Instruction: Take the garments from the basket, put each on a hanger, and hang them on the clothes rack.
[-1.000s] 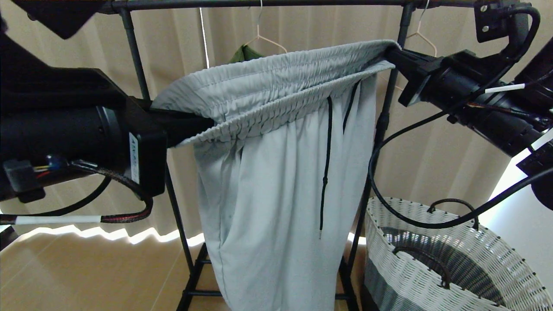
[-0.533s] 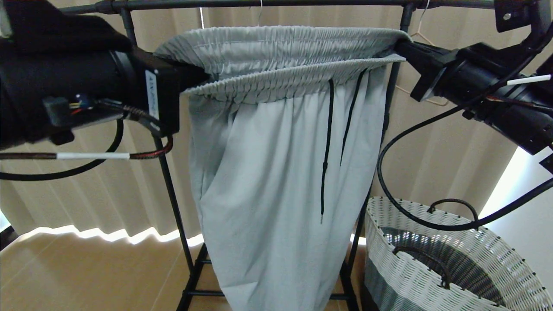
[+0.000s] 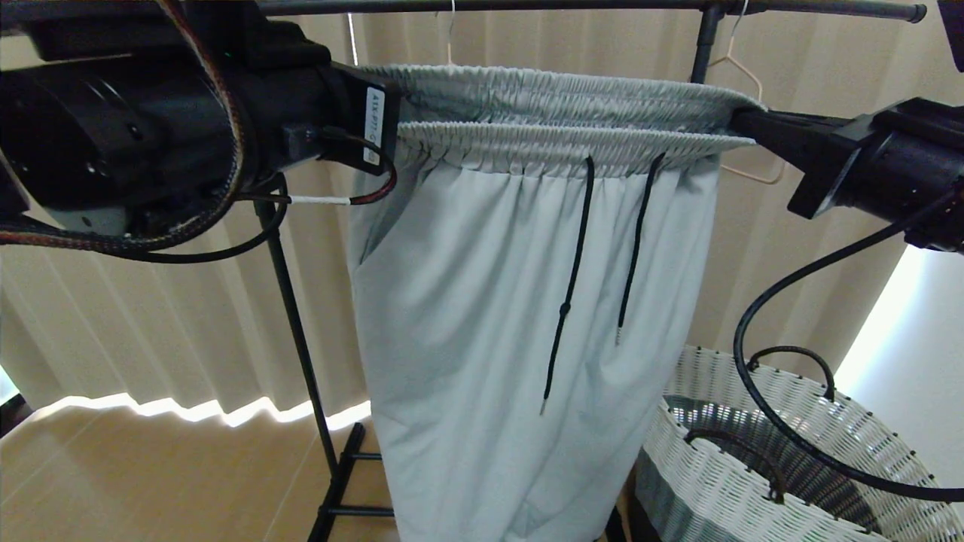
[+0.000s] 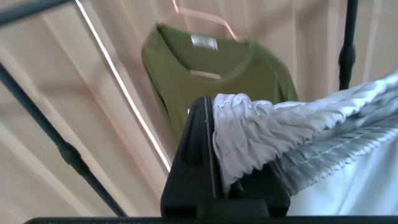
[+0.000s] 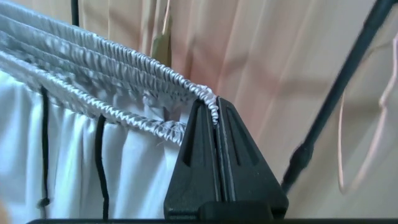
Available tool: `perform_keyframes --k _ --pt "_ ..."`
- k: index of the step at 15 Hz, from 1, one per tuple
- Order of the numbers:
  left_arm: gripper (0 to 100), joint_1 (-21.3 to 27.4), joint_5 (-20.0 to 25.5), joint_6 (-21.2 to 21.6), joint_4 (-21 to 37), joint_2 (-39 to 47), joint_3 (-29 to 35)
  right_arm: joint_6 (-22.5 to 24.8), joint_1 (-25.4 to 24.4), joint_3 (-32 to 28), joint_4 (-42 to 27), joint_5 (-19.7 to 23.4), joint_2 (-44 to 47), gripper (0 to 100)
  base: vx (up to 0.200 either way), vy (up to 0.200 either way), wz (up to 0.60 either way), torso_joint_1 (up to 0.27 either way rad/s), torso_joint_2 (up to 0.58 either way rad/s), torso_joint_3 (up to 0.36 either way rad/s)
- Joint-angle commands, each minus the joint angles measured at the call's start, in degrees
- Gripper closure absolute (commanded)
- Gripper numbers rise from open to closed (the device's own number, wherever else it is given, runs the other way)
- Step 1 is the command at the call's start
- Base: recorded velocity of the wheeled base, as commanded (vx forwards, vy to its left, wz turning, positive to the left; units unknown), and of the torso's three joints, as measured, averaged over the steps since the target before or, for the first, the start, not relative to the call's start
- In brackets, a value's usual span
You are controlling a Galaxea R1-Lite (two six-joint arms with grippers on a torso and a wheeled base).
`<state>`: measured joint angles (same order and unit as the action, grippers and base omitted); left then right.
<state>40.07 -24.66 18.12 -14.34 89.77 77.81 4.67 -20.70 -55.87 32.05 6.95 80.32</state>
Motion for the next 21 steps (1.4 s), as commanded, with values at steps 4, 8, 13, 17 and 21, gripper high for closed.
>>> perform_keyframes --k 4,8,13,17,21 --pt "100 0.01 0.05 0.25 0.01 -0.56 -1.79 -0.01 -0.04 -0.38 0.38 0.26 -0.96 100 0.0 0.0 0.0 0.0 0.0 0.0" --pt "100 0.01 0.05 0.25 0.01 -1.0 -2.4 -0.01 -0.04 0.15 0.29 0.26 -0.96 100 0.0 0.0 0.0 0.0 0.0 0.0" --pt "100 0.01 0.05 0.25 0.1 -2.23 -4.6 -0.01 -0.13 0.94 0.29 0.26 -0.78 100 0.0 0.0 0.0 0.0 0.0 0.0" --pt "100 0.01 0.14 0.34 0.01 -2.76 -6.09 0.08 -0.66 2.78 0.21 0.17 -0.78 100 0.0 0.0 0.0 0.0 0.0 0.0" --pt "100 0.01 0.23 0.34 0.01 -2.67 -6.09 0.78 -0.66 2.78 -1.02 0.17 -1.13 100 0.0 0.0 0.0 0.0 0.0 0.0"
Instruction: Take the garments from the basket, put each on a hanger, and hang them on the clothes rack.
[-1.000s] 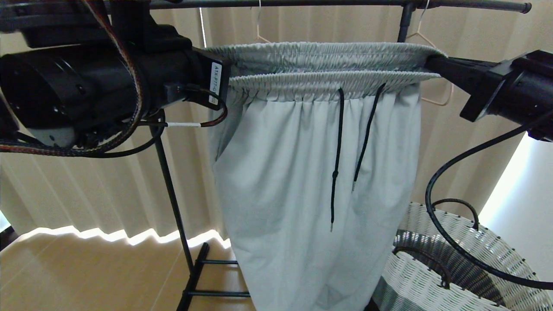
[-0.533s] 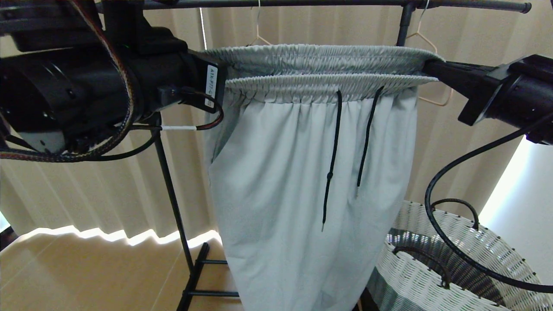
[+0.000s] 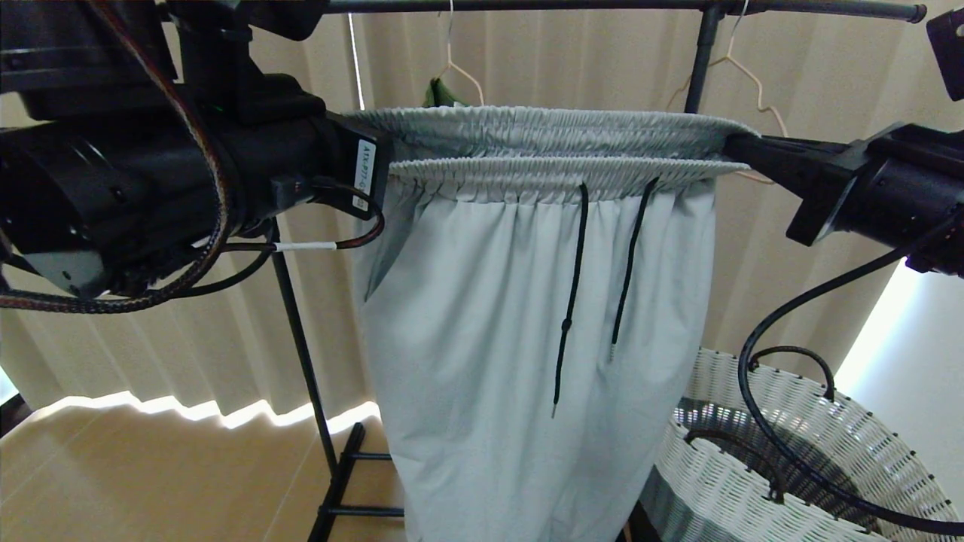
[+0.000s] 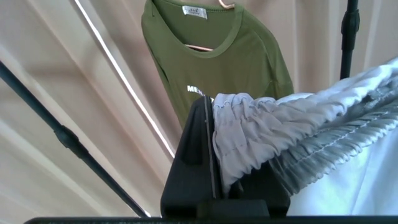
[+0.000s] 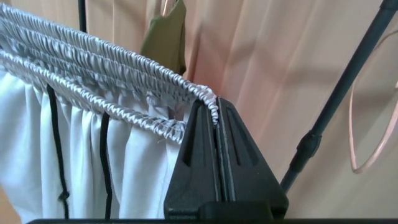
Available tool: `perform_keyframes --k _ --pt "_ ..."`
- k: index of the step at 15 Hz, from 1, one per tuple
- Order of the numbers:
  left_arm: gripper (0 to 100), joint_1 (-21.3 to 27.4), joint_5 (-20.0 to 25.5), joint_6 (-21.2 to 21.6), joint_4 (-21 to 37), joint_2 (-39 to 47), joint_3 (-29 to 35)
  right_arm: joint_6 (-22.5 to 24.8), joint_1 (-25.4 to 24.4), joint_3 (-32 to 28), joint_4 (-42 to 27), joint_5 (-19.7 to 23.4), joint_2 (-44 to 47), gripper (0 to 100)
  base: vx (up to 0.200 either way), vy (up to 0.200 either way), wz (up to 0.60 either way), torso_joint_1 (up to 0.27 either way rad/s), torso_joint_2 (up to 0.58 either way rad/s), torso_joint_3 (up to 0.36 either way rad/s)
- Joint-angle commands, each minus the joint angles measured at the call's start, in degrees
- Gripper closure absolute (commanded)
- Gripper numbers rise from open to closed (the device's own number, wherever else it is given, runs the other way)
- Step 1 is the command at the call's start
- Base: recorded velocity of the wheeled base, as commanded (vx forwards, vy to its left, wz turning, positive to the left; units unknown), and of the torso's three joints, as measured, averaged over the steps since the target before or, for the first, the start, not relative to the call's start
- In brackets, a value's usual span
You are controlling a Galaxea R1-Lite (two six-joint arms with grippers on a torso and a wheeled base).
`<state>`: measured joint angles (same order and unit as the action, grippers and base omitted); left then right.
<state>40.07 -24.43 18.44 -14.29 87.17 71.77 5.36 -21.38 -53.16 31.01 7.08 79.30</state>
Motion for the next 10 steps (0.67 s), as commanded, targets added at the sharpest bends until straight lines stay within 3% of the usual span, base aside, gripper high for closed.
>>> perform_keyframes --k 1,2,5,10 --pt "100 0.01 0.0 -0.08 -0.04 0.1 -0.14 0.09 -0.06 0.08 -1.04 0.04 -0.29 100 0.0 0.0 0.0 0.0 0.0 0.0" --pt "100 -0.08 0.0 -0.25 -0.04 0.1 -0.49 0.09 -0.06 0.34 -1.31 0.04 -0.37 0 0.0 0.0 0.0 0.0 0.0 0.0" --pt "100 -0.52 -0.18 0.01 -1.27 -0.08 -3.3 -0.09 0.02 3.24 1.07 0.04 -0.55 0 0.0 0.0 0.0 0.0 0.0 0.0" --pt "100 -4.91 -0.79 0.45 -1.62 0.01 -3.83 -0.35 -0.06 8.34 10.65 1.88 -0.46 0 0.0 0.0 0.0 0.0 0.0 0.0"
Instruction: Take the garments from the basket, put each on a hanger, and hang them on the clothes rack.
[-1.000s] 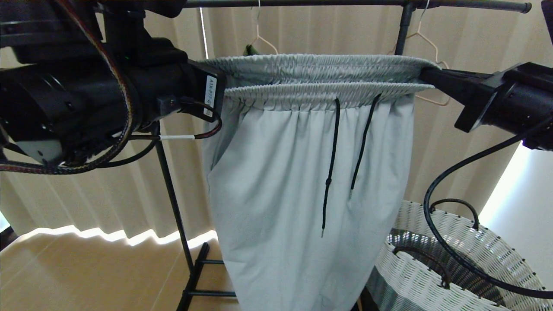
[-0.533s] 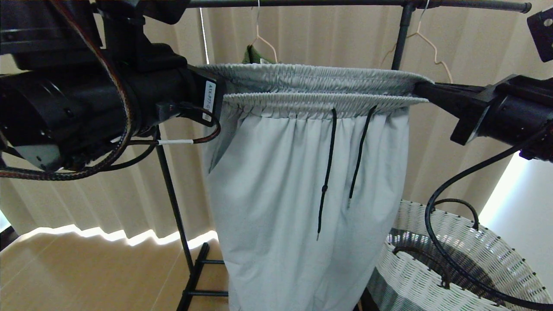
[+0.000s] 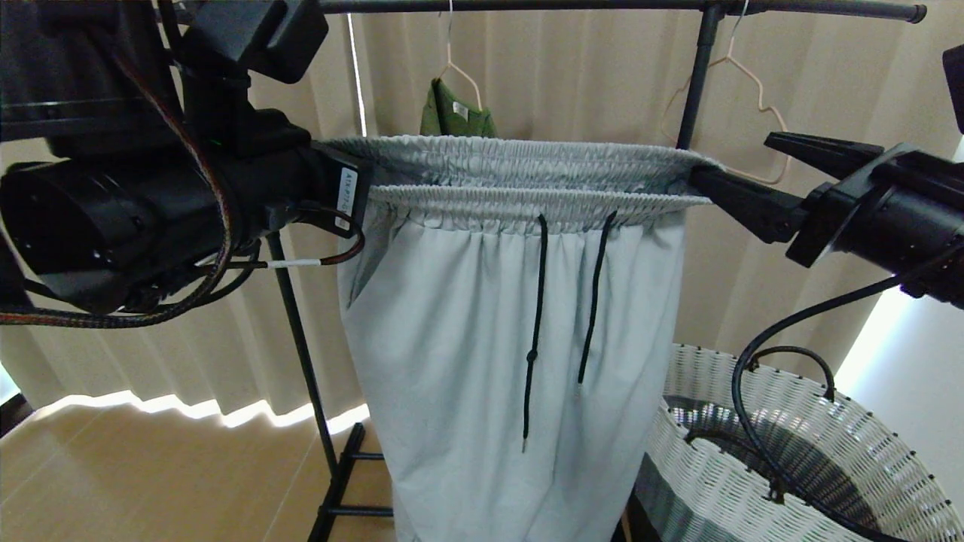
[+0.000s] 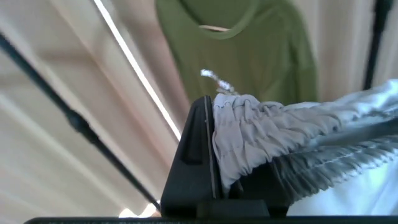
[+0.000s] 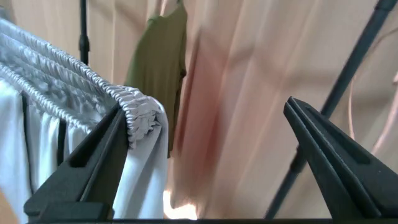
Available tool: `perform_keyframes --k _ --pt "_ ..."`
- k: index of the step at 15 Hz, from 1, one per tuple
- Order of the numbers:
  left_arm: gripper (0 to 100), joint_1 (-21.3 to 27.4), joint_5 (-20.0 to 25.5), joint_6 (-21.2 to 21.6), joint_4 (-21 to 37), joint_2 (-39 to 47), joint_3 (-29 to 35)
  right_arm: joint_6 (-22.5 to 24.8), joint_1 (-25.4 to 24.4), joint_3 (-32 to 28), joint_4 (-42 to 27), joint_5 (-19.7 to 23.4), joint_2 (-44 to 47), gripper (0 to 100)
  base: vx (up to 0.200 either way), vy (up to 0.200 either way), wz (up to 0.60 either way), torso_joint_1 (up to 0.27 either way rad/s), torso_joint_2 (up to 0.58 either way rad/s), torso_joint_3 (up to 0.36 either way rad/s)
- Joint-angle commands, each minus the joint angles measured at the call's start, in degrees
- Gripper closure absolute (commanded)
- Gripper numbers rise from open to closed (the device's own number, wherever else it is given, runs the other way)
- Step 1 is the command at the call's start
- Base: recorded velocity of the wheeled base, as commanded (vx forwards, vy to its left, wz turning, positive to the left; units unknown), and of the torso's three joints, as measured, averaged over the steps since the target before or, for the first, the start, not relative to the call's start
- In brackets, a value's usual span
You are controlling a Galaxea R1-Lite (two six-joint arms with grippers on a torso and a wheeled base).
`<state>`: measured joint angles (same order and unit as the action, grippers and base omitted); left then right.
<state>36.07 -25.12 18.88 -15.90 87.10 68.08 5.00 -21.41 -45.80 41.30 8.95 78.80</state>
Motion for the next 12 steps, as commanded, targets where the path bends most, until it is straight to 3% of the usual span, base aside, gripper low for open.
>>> perform_keyframes --k 1,3,12 --pt "100 -1.0 -0.36 0.01 -0.01 0.17 -0.14 -0.08 -0.04 1.15 0.71 1.77 -0.23 0 0.0 0.0 0.0 0.0 0.0 0.0" --pt "100 -1.18 -0.54 -0.07 -0.01 0.09 -0.14 -0.16 -0.04 1.94 0.71 4.76 -1.28 0 0.0 0.0 0.0 0.0 0.0 0.0" --pt "100 -1.36 -0.63 -0.34 -0.01 0.0 -0.67 -0.69 -0.04 5.11 1.15 6.7 -2.34 0 0.0 0.0 0.0 0.0 0.0 0.0"
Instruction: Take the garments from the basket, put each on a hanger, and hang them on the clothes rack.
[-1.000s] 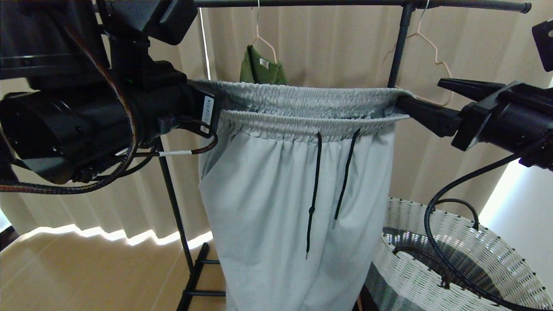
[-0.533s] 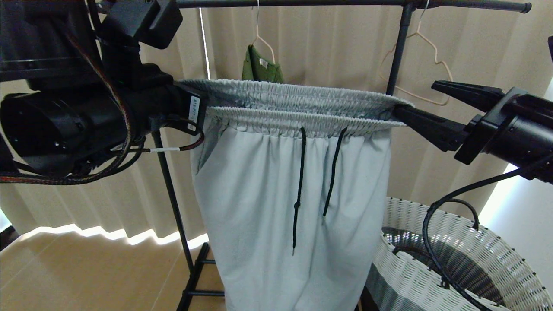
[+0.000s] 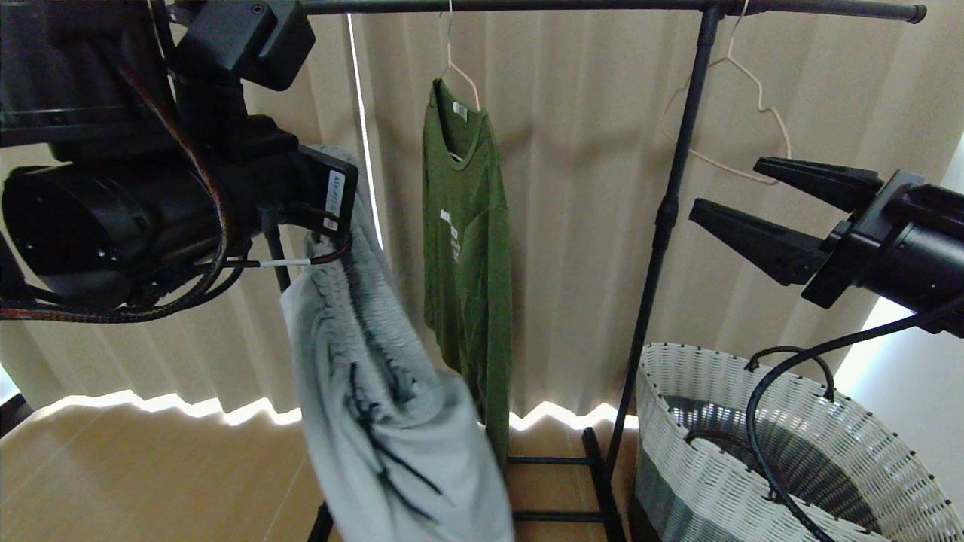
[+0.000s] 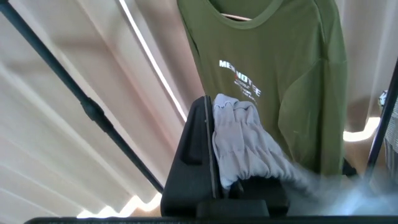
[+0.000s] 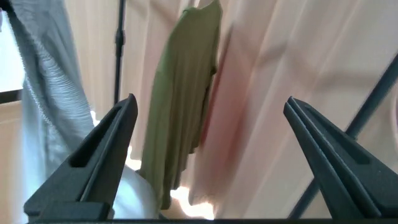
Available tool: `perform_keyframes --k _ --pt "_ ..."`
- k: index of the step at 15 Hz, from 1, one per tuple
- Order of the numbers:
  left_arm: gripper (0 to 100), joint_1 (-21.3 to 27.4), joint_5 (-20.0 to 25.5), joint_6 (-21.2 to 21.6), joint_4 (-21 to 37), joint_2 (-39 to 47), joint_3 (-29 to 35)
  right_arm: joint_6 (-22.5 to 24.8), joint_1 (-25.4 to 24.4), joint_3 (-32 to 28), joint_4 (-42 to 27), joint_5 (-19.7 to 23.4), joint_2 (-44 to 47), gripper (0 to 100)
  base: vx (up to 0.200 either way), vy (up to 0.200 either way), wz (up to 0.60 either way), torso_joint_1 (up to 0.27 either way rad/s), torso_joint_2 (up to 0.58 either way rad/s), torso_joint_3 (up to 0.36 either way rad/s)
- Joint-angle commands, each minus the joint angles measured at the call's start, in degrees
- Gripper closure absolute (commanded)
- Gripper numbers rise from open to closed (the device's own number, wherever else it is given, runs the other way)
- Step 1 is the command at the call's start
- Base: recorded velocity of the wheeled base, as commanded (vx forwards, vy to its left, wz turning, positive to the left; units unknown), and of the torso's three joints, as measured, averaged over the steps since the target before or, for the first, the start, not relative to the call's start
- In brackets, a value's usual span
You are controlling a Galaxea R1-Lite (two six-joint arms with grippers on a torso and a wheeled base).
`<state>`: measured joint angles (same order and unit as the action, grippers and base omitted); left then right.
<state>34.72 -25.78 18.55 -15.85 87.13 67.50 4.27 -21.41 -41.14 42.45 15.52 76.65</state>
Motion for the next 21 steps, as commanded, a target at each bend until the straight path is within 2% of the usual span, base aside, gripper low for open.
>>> perform_keyframes --k 1,3,4,5,6,9,11,12,14,16,18,21 --pt "100 0.0 0.12 -0.01 -0.06 -0.2 -0.7 0.13 -0.04 0.63 0.0 0.04 -0.19 0 0.0 0.0 0.0 0.0 0.0 0.0" --pt "100 0.0 0.12 0.17 -0.06 -1.87 -3.16 0.66 1.02 0.8 -0.26 -0.93 0.16 0 0.0 0.0 0.0 0.0 0.0 0.0" --pt "100 -0.18 0.21 0.25 -0.06 -4.51 -6.5 0.92 3.92 1.33 -0.7 -2.51 -0.01 0 0.0 0.0 0.0 0.0 0.0 0.0" --pt "100 -0.44 0.29 0.25 -0.06 -5.48 -7.65 0.92 4.8 1.42 -0.7 -3.13 -0.01 0 0.0 0.0 0.0 0.0 0.0 0.0" --pt "100 -2.11 0.73 0.61 -0.06 -9.87 -13.27 0.92 7.78 3.0 -0.7 -6.82 -0.1 0 0.0 0.0 0.0 0.0 0.0 0.0" --pt "100 -4.75 2.05 0.52 -0.06 -14.62 -19.42 1.36 10.68 6.87 0.09 -10.6 -0.01 0 0.0 0.0 0.0 0.0 0.0 0.0" --pt "100 -7.03 9.35 -0.18 -3.4 -16.9 -26.72 3.12 11.39 11.52 6.68 -10.68 0.34 0 0.0 0.0 0.0 0.0 0.0 0.0" --pt "100 -8.35 11.19 -0.27 -6.56 -17.08 -29.27 3.2 11.48 13.99 11.25 -10.77 1.22 0 0.0 0.0 0.0 0.0 0.0 0.0" --pt "100 -11.6 11.72 -0.27 -13.6 -16.64 -32.61 3.47 12.62 17.41 21.71 -12.09 4.03 0 0.0 0.0 0.0 0.0 0.0 0.0" --pt "100 -13.89 11.98 -0.27 -16.94 -15.67 -33.22 3.47 13.67 19.61 27.86 -15.78 5.96 0 0.0 0.0 0.0 0.0 0.0 0.0" --pt "100 -15.21 11.98 -0.36 -17.99 -15.32 -35.86 3.47 14.73 22.6 29.8 -16.31 7.37 0 0.0 0.0 0.0 0.0 0.0 0.0" --pt "100 -15.21 12.95 -0.1 -20.28 -15.14 -37.79 3.64 15.61 22.07 31.56 -16.4 8.25 0 0.0 0.0 0.0 0.0 0.0 0.0"
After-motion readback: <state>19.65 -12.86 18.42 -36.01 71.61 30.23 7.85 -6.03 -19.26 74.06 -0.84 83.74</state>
